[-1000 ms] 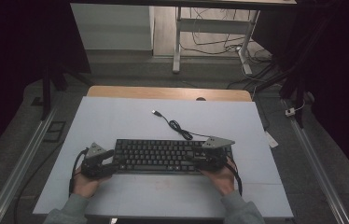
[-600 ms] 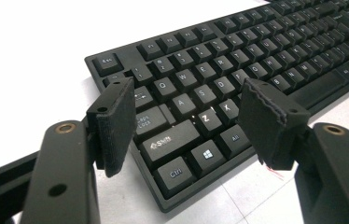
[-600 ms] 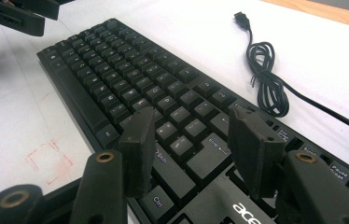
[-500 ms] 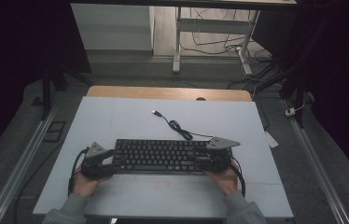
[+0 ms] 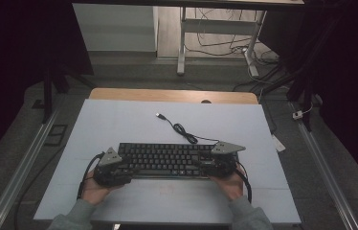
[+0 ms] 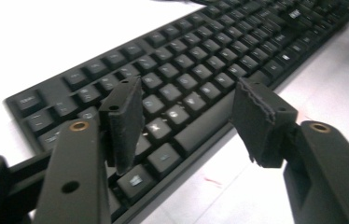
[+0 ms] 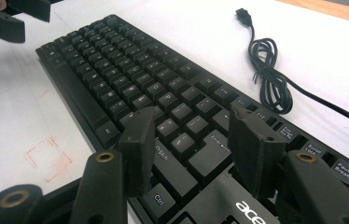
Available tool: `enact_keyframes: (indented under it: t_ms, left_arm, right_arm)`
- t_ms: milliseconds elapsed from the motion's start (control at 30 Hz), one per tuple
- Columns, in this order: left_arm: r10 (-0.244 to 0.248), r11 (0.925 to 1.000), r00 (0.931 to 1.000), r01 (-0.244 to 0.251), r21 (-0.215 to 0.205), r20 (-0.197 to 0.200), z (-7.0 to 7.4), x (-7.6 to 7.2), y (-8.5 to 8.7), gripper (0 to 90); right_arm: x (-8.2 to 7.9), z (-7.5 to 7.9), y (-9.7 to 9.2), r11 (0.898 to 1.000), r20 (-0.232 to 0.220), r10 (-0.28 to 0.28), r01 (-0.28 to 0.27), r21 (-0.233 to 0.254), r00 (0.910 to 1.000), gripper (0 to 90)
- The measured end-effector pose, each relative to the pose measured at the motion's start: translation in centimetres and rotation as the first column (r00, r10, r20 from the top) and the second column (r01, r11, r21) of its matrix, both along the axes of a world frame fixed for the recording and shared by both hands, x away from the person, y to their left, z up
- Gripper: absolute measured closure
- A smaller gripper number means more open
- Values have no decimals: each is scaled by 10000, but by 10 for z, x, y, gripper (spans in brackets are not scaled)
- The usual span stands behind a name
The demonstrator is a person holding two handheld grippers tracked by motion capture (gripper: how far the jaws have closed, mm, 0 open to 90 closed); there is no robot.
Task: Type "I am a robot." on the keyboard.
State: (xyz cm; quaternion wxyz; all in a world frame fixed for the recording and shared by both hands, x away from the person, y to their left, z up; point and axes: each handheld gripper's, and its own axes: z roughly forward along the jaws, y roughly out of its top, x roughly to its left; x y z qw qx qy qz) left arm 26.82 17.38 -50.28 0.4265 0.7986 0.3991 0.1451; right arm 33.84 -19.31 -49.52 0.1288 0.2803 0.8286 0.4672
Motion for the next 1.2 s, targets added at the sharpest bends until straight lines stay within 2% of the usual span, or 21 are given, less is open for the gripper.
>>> enact_keyframes:
  t_ms: [233,267,300,367,500,600,767,1200]
  left_arm:
    - [-406,9989,9992,407,212,-30,-3,-1,-13,550]
    - [-464,9987,9989,465,222,-54,-3,-1,-14,614]
    - [-526,9983,9986,528,252,-94,-4,0,-15,614]
    - [-625,9975,9979,630,323,-180,-6,0,-17,686]
    - [-623,9970,9977,635,451,-274,-8,2,-20,803]
    - [-523,9972,9980,541,524,-350,-12,3,-22,857]
    - [-400,9975,9982,424,558,-436,-16,7,-25,882]
    - [-543,9937,9965,602,943,-637,-24,13,-36,884]
  right_arm:
    - [-1,-1,2,10000,-59,44,-45,-68,10000,516]
    - [-1,-2,2,9999,-57,92,-93,-51,9999,516]
    - [-1,-2,2,9999,-57,92,-93,-51,9999,516]
    - [-1,-2,3,9999,-38,41,-42,-93,10000,516]
    - [-1,-3,3,9999,-75,107,-107,-52,9999,516]
    - [-1,-2,3,10000,-40,92,-92,-15,9999,516]
    - [-1,-3,3,9999,-51,97,-97,-43,9999,515]
    - [-2,-3,4,9998,-27,2,-2,-200,10000,512]
